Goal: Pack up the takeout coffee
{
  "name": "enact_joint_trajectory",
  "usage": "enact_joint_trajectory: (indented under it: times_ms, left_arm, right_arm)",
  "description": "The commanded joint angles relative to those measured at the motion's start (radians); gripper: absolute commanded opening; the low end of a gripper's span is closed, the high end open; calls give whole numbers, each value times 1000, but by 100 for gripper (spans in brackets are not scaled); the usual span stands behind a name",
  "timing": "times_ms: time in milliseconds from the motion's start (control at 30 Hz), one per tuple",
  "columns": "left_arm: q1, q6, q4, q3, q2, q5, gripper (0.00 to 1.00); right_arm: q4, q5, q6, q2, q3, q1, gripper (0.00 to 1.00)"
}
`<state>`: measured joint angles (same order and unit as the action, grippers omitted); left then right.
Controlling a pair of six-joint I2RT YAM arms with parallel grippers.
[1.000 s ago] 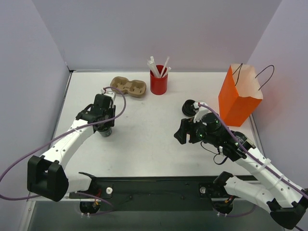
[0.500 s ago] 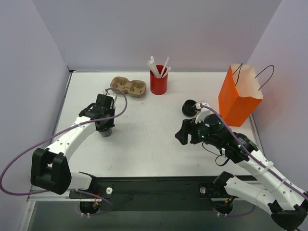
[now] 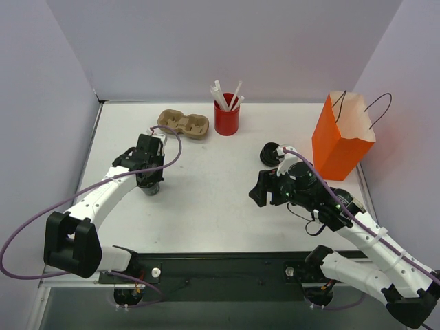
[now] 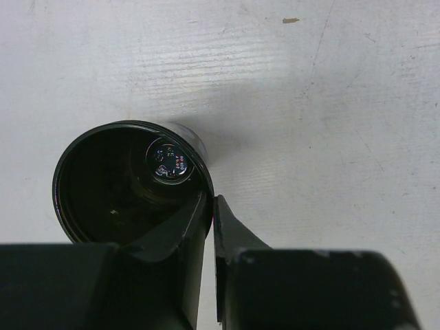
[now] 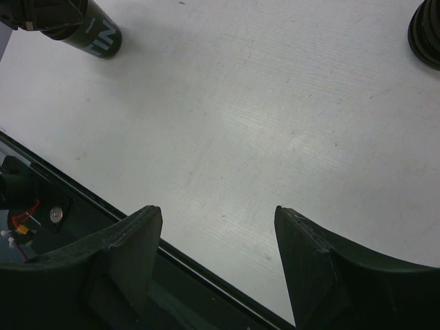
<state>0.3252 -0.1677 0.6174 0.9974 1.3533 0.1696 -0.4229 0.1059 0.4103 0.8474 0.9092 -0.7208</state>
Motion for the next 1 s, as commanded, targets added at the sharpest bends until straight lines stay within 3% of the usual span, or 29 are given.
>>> enact_joint_trajectory:
  times_ms: [0, 833, 967]
  left_arm:
    - [-6, 2, -35, 41, -26, -10, 19]
    - [-14, 7, -42, 44, -26, -56, 24]
    - [-17, 10, -42, 44, -28, -65, 15]
  right_arm:
    - [22, 11, -2, -1, -10, -5, 67]
    - [21, 11, -2, -7, -24, -3, 69]
    - [19, 8, -4, -4, -26, -3, 69]
